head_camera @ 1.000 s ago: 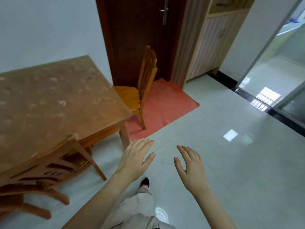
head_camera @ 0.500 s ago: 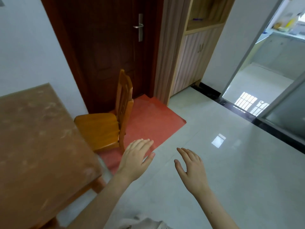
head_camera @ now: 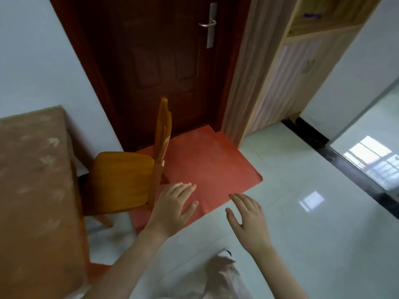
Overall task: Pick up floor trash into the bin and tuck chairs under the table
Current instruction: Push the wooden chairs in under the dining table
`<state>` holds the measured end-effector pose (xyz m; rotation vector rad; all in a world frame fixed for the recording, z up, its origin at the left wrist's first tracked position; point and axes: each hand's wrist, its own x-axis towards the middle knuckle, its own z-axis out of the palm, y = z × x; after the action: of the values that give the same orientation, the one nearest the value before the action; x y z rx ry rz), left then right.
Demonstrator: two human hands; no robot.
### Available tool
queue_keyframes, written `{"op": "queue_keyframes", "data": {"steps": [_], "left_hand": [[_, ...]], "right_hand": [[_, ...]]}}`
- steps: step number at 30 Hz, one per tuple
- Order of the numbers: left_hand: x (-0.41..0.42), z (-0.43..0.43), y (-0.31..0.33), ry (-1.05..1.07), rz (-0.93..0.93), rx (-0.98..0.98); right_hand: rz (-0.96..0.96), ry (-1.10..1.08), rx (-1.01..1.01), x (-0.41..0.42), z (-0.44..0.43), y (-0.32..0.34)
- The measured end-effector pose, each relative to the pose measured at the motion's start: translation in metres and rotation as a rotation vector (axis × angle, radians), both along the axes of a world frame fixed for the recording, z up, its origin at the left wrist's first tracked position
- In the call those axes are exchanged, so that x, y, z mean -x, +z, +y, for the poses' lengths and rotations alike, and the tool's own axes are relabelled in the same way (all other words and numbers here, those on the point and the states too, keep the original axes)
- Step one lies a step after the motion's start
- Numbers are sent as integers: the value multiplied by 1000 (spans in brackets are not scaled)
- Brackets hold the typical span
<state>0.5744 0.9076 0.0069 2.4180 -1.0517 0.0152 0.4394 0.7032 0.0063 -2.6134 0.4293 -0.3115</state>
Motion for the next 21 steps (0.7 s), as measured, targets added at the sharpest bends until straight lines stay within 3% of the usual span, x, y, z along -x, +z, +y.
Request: {"op": "queue_keyframes", "data": {"steps": [9,21], "left_hand": [[-77,-93,33,393,-29,38],[-211,-90,-2,727,19,-21]], "right_hand": [[-27,333,68,-164,-132,32],[-9,761,28,-392,-120,6]]}}
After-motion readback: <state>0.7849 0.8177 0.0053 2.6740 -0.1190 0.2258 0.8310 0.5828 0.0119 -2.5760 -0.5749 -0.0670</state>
